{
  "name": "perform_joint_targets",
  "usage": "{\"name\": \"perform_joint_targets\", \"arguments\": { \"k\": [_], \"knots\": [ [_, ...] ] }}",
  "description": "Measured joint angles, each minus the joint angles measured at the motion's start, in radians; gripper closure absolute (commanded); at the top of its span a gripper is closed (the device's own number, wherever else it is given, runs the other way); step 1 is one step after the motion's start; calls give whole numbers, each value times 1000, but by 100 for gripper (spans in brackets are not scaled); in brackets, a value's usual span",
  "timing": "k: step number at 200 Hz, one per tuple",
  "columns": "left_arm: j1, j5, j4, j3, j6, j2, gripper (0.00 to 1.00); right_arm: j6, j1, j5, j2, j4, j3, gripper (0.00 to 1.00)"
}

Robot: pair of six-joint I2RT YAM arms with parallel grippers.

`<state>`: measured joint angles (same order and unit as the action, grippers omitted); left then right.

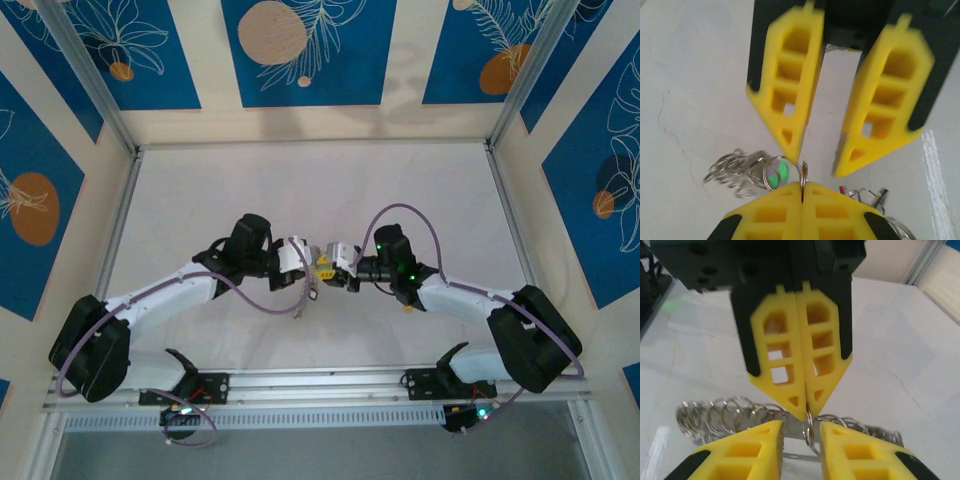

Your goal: Put the keys on the keyring

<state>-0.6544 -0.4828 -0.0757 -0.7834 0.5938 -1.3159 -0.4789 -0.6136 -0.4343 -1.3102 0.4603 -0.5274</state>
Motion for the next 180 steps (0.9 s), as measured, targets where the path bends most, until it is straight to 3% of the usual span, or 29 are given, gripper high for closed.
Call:
{"name": "perform_joint_targets", "arguments": {
  "k": [37, 79, 106, 120, 180],
  "knots": [
    [26, -64, -23, -18, -47, 9, 100, 35, 19, -24, 67, 72, 98, 64],
    [69, -188, -21, -18, -91, 22, 100, 82, 28, -47, 89, 124, 142, 64],
    [70, -237, -21, -18, -91, 21, 100, 104, 45, -74, 89, 143, 141, 79],
    [70, -255, -22, -23, -92, 17, 100, 115, 46, -98, 83, 148, 137, 80],
    [70, -276, -18, -28, -98, 16, 100, 140, 42, -152, 24, 179, 95, 68]
  ]
}}
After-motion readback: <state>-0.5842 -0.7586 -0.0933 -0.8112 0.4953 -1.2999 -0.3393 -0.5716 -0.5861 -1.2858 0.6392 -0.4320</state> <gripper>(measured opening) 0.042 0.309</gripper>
